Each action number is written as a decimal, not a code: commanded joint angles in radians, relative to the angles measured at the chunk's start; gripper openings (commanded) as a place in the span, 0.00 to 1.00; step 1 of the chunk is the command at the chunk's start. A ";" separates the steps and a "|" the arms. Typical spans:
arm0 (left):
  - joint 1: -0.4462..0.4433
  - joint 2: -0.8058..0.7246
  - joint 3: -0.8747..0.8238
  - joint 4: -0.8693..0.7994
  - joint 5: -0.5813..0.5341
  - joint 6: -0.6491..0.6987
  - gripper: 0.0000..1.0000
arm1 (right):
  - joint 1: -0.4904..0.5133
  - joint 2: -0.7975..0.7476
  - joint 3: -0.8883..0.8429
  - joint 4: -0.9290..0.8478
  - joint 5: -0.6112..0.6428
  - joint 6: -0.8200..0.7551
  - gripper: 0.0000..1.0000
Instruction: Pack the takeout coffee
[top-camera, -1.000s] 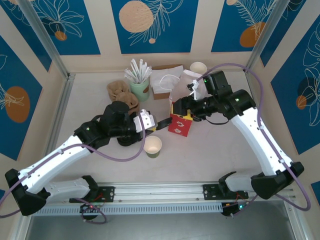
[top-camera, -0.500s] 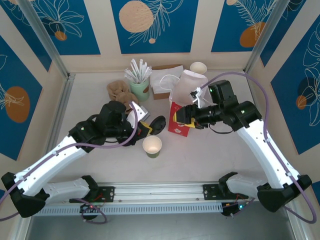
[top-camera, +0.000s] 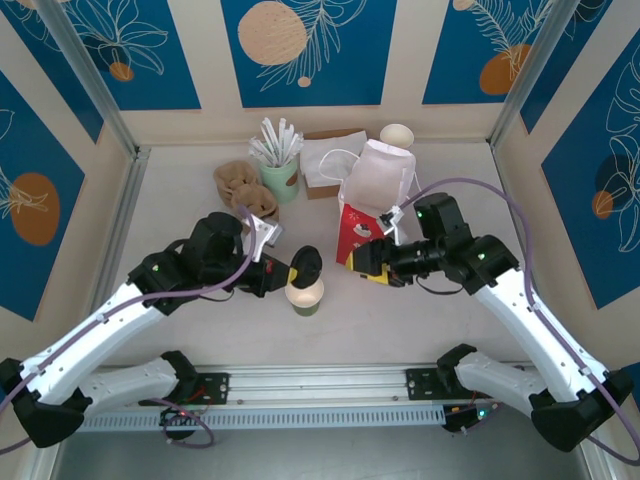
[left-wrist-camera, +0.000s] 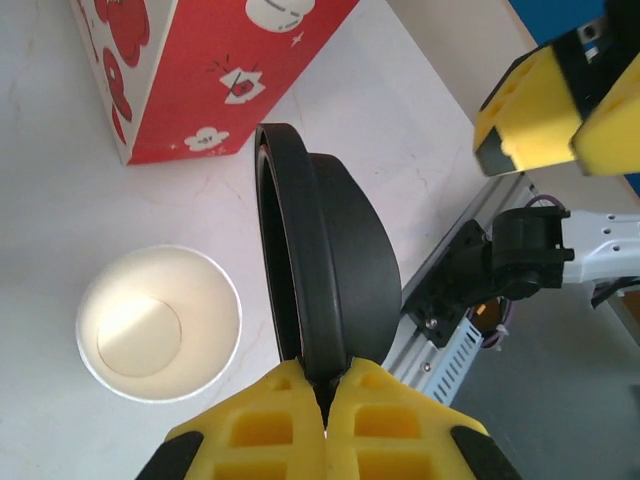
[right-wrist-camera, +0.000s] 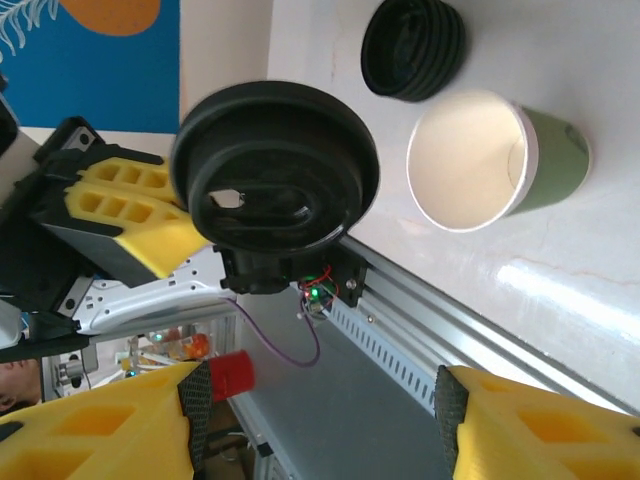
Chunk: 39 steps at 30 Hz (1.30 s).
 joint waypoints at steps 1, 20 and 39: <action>0.024 -0.008 -0.054 0.050 0.098 -0.079 0.04 | 0.034 -0.038 -0.060 0.091 -0.022 0.079 0.63; 0.195 -0.022 -0.308 0.295 0.313 -0.214 0.03 | 0.095 -0.097 -0.407 0.467 0.083 0.205 0.70; 0.284 0.036 -0.398 0.382 0.414 -0.255 0.05 | 0.120 -0.014 -0.506 0.679 0.124 0.261 0.70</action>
